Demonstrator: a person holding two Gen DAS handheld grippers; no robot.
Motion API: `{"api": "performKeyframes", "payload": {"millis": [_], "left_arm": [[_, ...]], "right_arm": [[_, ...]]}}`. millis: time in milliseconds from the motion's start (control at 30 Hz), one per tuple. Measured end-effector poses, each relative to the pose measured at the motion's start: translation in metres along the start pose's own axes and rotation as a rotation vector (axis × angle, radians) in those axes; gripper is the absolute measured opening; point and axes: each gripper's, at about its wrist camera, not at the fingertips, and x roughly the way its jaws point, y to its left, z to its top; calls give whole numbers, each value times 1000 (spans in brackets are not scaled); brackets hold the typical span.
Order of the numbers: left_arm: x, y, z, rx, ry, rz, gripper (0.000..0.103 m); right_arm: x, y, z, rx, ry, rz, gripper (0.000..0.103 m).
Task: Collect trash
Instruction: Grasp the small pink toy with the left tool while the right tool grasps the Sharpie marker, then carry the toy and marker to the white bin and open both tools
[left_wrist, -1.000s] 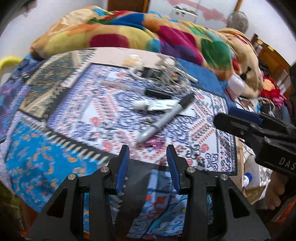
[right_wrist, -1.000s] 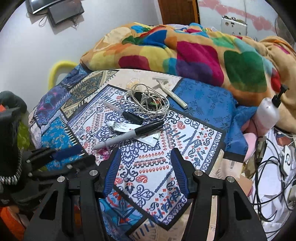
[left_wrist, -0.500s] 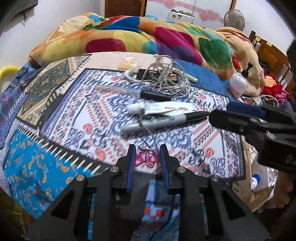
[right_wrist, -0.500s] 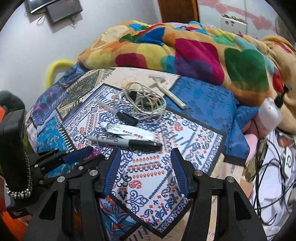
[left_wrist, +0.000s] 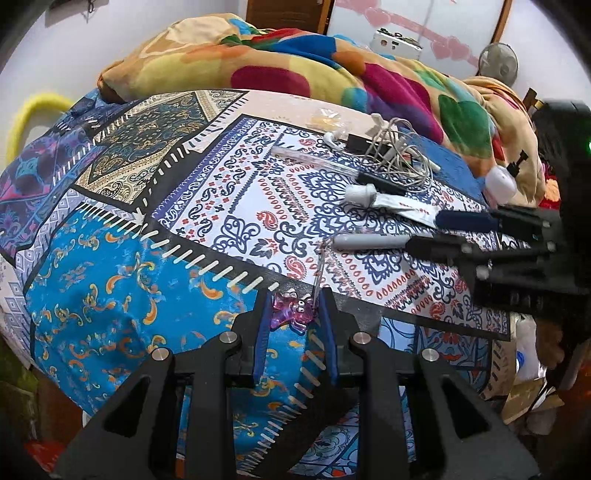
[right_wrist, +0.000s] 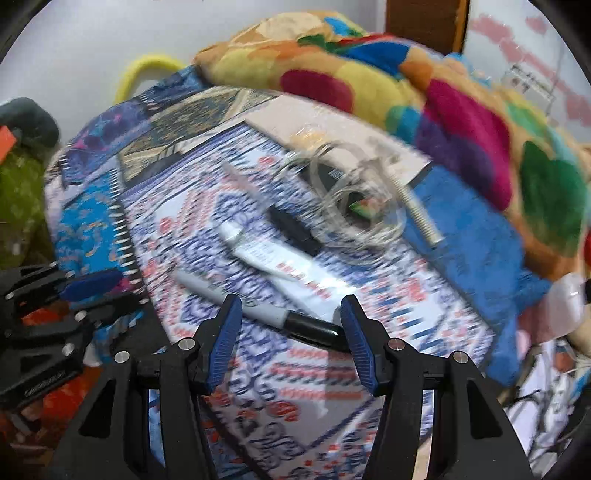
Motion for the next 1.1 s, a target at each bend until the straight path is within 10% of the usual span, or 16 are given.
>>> {"api": "performKeyframes", "payload": {"millis": [133, 333, 1100], "left_arm": [[0, -3, -1, 9, -9, 16, 25], [-2, -6, -4, 7, 0, 3, 25], [-129, -2, -5, -39, -177, 17, 25]], "right_arm": [[-1, 15, -11, -86, 22, 0, 48], [-6, 30, -19, -143, 8, -26, 16], [-95, 55, -29, 59, -134, -6, 12]]}}
